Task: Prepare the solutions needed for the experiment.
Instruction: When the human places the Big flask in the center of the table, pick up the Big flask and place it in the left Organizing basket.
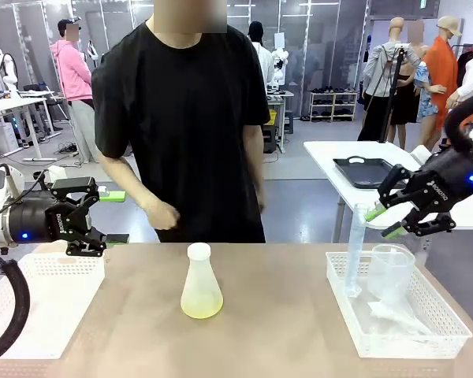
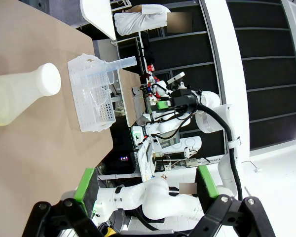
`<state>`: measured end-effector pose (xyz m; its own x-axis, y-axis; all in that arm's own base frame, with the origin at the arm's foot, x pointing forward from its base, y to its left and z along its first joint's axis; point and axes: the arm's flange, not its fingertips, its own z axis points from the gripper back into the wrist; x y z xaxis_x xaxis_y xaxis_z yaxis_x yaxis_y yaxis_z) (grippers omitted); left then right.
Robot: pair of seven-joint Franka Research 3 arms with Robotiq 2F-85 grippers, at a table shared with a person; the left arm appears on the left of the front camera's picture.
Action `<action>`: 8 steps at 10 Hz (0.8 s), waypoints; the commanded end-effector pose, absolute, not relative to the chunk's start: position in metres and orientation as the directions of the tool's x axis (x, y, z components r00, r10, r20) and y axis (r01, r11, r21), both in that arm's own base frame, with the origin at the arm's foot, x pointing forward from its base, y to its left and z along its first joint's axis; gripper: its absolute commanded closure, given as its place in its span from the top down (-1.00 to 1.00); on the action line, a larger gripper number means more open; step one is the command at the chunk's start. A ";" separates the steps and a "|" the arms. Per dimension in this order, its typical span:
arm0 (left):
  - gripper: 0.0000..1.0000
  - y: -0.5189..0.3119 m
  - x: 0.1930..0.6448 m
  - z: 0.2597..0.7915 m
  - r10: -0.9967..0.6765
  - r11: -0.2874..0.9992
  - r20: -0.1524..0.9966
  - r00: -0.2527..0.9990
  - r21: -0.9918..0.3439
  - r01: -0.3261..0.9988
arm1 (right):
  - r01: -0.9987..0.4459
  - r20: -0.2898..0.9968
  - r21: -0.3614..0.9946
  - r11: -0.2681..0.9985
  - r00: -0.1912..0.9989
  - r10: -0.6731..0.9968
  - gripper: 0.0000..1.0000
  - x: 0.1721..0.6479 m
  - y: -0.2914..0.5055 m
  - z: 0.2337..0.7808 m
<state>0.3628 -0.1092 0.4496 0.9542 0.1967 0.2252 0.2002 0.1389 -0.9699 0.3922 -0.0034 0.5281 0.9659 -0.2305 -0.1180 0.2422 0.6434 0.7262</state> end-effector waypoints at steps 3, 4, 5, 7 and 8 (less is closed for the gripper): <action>1.00 -0.108 0.363 0.451 0.198 0.143 0.232 0.953 -0.968 0.206 | 0.384 -0.365 0.905 0.185 0.922 -0.130 -0.10 0.374 -0.023 0.497; 1.00 -0.108 0.363 0.451 0.198 0.143 0.232 0.953 -0.968 0.206 | 0.399 -0.387 0.906 0.137 0.915 -0.112 0.13 0.371 -0.027 0.491; 1.00 -0.108 0.363 0.451 0.198 0.143 0.232 0.953 -0.968 0.206 | 0.385 -0.376 0.916 0.112 0.922 -0.089 0.30 0.366 -0.028 0.484; 1.00 -0.108 0.363 0.451 0.198 0.143 0.232 0.953 -0.968 0.206 | 0.369 -0.364 0.926 0.081 0.929 -0.071 0.70 0.362 -0.027 0.476; 1.00 -0.108 0.363 0.451 0.198 0.143 0.232 0.953 -0.968 0.206 | 0.374 -0.371 0.926 0.052 0.927 -0.047 0.93 0.363 -0.028 0.474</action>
<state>0.3629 -0.1092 0.4496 0.9542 0.1968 0.2252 0.2002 0.1389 -0.9699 0.3610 -0.0306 0.4759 0.9145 -0.0741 -0.3977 0.4030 0.0810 0.9116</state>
